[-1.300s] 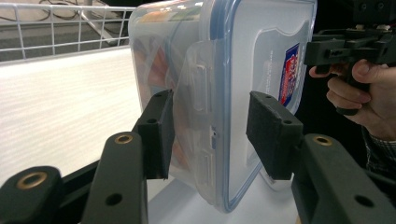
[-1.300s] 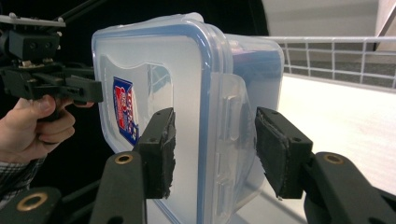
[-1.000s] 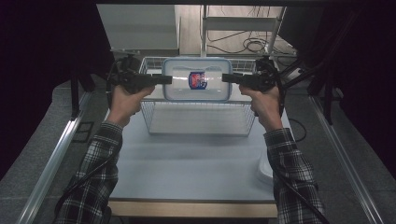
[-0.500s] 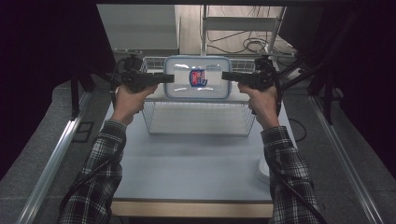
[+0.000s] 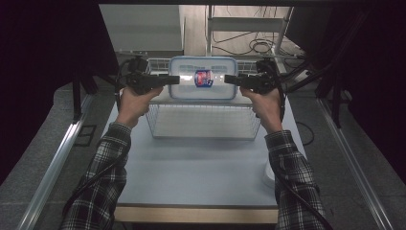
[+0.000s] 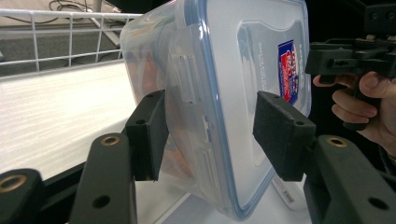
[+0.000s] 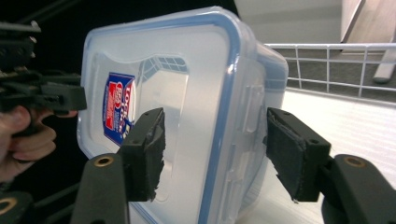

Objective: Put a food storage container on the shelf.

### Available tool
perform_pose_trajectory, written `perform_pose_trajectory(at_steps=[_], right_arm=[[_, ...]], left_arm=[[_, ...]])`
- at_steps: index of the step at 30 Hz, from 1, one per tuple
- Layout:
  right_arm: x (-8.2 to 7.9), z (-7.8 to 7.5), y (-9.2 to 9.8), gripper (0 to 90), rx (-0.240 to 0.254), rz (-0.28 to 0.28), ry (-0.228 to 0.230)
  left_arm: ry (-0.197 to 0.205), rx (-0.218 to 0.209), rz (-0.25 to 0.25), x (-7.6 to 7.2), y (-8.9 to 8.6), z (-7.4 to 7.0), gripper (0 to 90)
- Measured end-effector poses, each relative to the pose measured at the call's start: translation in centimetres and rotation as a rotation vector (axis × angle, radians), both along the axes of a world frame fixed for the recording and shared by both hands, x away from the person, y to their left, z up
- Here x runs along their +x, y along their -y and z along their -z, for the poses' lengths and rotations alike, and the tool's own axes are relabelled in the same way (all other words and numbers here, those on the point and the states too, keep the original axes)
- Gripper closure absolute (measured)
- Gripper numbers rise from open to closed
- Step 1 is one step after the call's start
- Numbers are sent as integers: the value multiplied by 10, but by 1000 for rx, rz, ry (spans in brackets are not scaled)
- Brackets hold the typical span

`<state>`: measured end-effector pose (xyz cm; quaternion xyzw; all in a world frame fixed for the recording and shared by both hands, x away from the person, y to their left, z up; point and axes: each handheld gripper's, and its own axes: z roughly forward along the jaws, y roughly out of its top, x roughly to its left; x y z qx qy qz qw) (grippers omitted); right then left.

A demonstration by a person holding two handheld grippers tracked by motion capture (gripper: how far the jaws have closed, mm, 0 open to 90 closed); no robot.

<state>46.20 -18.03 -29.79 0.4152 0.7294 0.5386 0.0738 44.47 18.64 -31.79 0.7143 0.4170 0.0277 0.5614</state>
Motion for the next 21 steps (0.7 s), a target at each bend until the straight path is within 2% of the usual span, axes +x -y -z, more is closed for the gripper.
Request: perform_pose_trajectory(at_steps=[14, 16, 19, 20, 21], right_arm=[[0, 2, -3, 348, -33, -1, 21], [0, 3, -3, 335, -45, -1, 23], [1, 5, -3, 356, -79, 2, 21], [1, 6, -4, 344, -91, 3, 14], [2, 8, -4, 363, -76, 23, 19]], left_arm=[[20, 16, -7, 1, 3, 3, 415], [19, 32, -17, 1, 3, 2, 406], [21, 85, -35, 2, 5, 4, 422], [28, 75, -55, 2, 5, 5, 392], [23, 55, -61, 3, 3, 6, 426]])
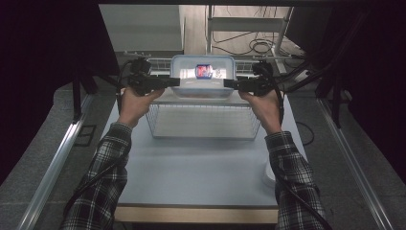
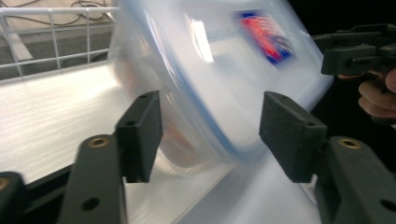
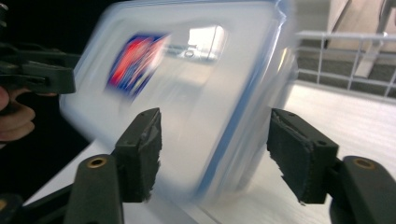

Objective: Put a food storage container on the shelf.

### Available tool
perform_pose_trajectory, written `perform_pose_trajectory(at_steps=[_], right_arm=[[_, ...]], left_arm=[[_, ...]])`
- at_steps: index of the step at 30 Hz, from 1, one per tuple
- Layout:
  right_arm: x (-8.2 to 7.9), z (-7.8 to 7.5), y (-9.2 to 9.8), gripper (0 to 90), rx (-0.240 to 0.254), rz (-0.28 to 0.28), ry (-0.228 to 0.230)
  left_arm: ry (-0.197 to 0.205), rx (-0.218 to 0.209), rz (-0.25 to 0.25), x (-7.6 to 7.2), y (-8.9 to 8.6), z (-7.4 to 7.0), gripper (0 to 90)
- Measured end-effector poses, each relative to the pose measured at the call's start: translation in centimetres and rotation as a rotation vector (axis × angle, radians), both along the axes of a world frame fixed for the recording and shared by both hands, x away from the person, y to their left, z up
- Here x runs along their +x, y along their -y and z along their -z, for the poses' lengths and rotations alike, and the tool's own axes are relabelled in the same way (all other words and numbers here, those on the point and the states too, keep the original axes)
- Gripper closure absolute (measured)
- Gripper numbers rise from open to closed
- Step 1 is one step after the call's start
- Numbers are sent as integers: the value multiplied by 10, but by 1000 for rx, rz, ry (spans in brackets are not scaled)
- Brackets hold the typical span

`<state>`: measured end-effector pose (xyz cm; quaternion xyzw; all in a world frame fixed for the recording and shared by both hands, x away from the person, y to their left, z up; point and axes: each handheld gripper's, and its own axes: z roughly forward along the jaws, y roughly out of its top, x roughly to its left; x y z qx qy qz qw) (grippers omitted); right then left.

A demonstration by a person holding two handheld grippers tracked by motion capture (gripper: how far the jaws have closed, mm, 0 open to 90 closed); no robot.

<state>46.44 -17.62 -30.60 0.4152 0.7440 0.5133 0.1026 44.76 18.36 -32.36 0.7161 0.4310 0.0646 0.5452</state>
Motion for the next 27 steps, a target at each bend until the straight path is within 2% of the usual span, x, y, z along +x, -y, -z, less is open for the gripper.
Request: perform_pose_trajectory(at_steps=[2, 7, 14, 19, 27], right_arm=[[3, 0, 3, 384, 29, 16, -12], [4, -2, 3, 398, 11, 14, -7], [4, -1, 2, 402, 20, 30, -7], [1, -3, 1, 402, 2, 43, 8], [-6, -5, 5, 357, 11, 21, 20]], left_arm=[[-10, -13, 7, 2, -1, 0, 436], [-4, 15, 4, 3, 0, -3, 444], [2, 9, -3, 4, -1, -1, 426], [36, 61, -20, -1, 3, -6, 411], [74, 68, -2, -11, 2, -9, 314]])
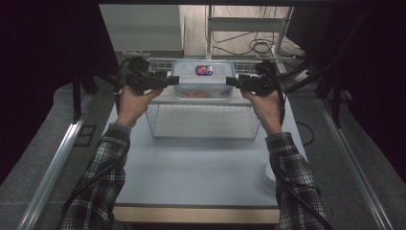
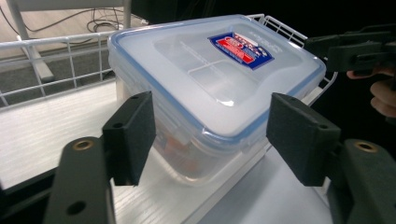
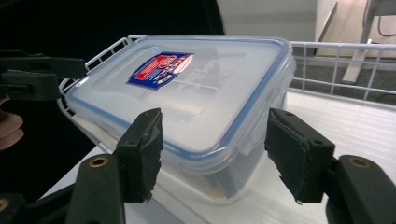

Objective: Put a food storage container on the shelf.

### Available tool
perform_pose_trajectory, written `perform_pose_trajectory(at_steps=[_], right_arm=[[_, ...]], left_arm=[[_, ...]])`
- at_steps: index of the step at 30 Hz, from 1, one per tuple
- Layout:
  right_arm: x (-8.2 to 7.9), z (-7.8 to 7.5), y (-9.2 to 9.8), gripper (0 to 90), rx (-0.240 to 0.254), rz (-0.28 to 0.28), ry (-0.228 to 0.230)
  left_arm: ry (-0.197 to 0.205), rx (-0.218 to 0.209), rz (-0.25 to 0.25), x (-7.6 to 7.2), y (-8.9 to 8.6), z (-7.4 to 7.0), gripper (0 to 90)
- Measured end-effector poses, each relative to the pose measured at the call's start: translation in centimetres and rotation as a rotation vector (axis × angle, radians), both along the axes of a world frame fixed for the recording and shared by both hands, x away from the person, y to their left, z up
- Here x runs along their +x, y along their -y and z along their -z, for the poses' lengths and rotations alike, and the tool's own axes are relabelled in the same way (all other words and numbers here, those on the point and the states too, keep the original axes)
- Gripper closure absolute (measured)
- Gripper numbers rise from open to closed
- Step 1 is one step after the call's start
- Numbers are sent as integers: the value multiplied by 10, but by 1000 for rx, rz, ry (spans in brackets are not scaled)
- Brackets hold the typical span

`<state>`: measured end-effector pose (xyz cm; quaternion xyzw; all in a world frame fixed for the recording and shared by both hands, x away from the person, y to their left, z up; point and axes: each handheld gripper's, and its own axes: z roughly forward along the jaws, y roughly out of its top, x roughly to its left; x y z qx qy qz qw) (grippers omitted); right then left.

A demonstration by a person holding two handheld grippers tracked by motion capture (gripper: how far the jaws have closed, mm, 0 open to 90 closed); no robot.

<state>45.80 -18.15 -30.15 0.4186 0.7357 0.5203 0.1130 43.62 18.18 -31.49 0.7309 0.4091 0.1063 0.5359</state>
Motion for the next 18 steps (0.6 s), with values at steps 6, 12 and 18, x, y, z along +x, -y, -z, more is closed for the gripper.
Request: perform_pose_trajectory(at_steps=[6, 12, 18], right_arm=[[-8, 0, 3, 308, -8, -16, 17], [-17, 3, 6, 243, -10, -40, 38], [-24, 7, 5, 187, -21, -64, 53]], left_arm=[[16, -15, 14, -10, -4, 6, 243], [35, 12, 27, -21, -8, 13, 179], [66, 64, 35, -32, -6, 20, 120]])
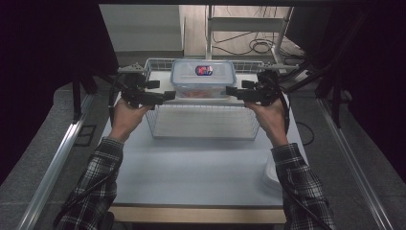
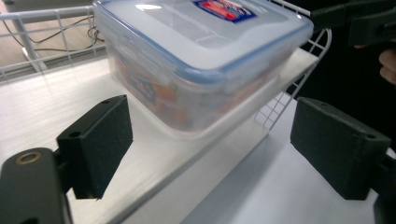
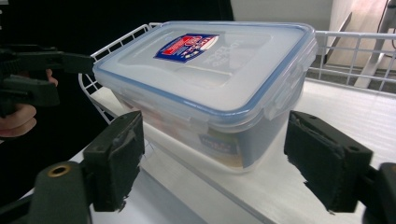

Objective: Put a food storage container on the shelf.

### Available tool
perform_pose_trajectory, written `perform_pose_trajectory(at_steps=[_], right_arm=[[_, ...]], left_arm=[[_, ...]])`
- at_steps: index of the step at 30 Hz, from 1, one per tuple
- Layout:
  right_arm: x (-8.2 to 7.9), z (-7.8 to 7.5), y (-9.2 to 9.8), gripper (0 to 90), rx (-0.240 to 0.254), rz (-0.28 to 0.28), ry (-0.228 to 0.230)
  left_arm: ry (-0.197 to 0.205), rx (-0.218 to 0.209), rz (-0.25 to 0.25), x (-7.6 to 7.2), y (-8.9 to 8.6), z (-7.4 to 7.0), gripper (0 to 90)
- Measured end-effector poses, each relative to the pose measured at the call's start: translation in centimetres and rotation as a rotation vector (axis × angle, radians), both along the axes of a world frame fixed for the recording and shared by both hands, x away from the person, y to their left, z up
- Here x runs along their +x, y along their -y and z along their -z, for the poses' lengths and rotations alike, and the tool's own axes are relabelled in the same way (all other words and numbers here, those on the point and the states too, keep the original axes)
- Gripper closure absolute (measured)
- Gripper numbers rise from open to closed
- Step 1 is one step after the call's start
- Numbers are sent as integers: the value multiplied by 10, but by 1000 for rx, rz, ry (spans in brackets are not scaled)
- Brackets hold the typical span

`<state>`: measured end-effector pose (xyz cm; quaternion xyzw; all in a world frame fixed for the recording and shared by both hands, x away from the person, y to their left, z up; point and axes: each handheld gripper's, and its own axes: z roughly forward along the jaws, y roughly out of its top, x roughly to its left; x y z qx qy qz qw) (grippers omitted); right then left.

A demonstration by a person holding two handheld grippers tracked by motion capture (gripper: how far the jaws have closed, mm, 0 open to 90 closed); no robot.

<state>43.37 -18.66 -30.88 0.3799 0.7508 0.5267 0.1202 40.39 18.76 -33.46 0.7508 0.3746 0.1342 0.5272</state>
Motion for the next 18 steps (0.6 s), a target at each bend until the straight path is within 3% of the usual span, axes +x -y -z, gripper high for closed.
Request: perform_pose_trajectory(at_steps=[6, 18], right_arm=[[-9, 3, -1, 145, -18, -24, 21], [-28, 13, 7, 96, -35, -51, 34]], left_arm=[[20, 26, 18, -10, 3, 6, 75], [25, 35, 38, -28, 6, 22, 44]])
